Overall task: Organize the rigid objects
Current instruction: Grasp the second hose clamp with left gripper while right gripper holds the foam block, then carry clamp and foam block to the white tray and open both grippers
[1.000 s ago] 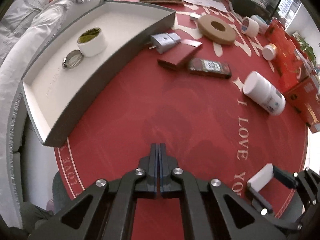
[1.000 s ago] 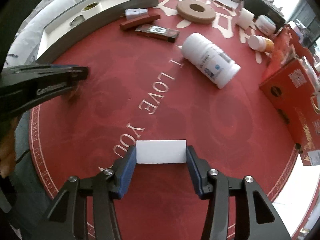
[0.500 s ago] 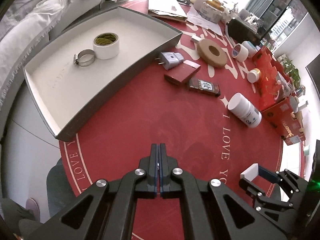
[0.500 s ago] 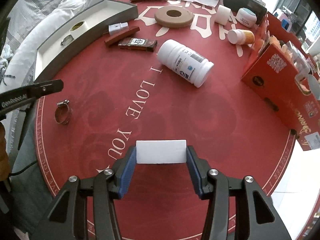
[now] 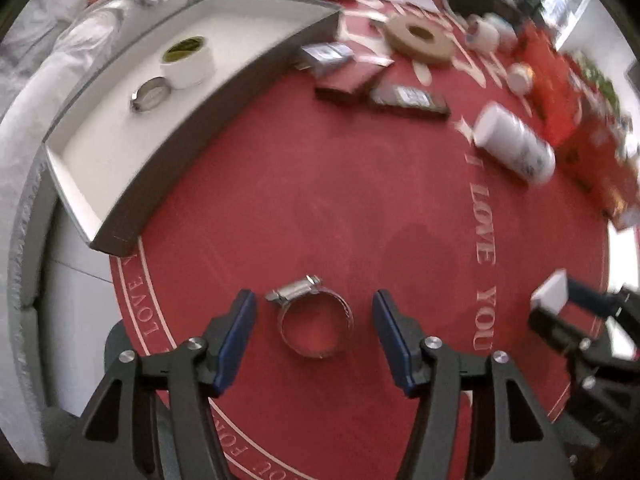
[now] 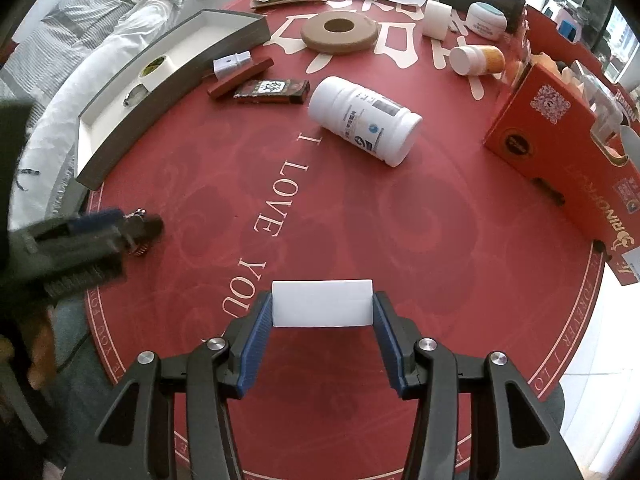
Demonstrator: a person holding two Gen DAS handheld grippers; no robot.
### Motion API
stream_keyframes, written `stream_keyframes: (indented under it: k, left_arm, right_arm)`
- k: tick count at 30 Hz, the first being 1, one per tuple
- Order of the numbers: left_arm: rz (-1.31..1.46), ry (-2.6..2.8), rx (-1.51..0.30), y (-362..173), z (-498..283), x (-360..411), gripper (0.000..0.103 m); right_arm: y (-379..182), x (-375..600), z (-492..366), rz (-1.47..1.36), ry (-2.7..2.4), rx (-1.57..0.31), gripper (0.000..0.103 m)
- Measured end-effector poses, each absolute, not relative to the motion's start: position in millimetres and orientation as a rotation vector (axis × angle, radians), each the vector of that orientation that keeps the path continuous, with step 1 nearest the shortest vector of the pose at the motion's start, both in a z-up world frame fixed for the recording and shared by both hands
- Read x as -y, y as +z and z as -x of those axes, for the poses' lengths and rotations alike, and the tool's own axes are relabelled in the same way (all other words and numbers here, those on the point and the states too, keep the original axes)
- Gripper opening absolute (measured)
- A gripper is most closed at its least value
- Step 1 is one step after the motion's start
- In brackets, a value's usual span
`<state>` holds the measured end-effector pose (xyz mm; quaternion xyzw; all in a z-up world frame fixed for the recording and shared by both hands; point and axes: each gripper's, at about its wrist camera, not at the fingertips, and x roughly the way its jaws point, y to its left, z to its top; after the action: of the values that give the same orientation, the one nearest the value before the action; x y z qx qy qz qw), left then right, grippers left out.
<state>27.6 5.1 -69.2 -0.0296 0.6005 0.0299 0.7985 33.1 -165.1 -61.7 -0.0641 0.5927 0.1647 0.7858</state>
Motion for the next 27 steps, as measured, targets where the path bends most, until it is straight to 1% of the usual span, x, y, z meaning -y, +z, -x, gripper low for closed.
stream_keyframes:
  k: [1, 2, 3, 7, 10, 17, 24, 27]
  left_arm:
    - [0.056, 0.058, -1.286, -69.4, -26.5, -2.8, 0.059]
    - [0.058, 0.052, -1.287, -69.5, -26.0, -1.9, 0.052]
    - [0.052, 0.046, -1.284, -69.0, -25.3, -0.8, 0.042]
    - [0.059, 0.04, -1.29, -69.5, -23.4, -0.9, 0.04]
    - [0.06, 0.054, -1.26, -58.6, -23.8, -1.7, 0.04]
    - [0.096, 0.086, -1.126, 5.5, -44.1, 0.8, 0.04]
    - [0.127, 0.122, -1.037, 66.5, -80.5, -4.0, 0.04]
    - [0.174, 0.134, -1.003, 92.2, -91.4, -17.4, 0.04]
  right_arm:
    - [-61.4, 165.1, -32.8, 0.138, 0.356, -1.276, 0.051]
    - [-60.7, 165.1, -32.6, 0.136, 0.357, -1.273, 0.051]
    - [-60.5, 165.3, -32.7, 0.135, 0.358, -1.272, 0.051]
    - [-53.2, 162.2, -34.1, 0.137, 0.357, -1.261, 0.051]
    - [-45.9, 159.8, -36.6, 0.142, 0.356, -1.246, 0.051]
    - [-14.5, 155.6, -52.3, 0.095, 0.35, -1.196, 0.051]
    - [38.3, 142.8, -84.3, 0.05, 0.364, -1.096, 0.051]
    - [63.1, 131.5, -102.3, 0.042, 0.378, -1.047, 0.051]
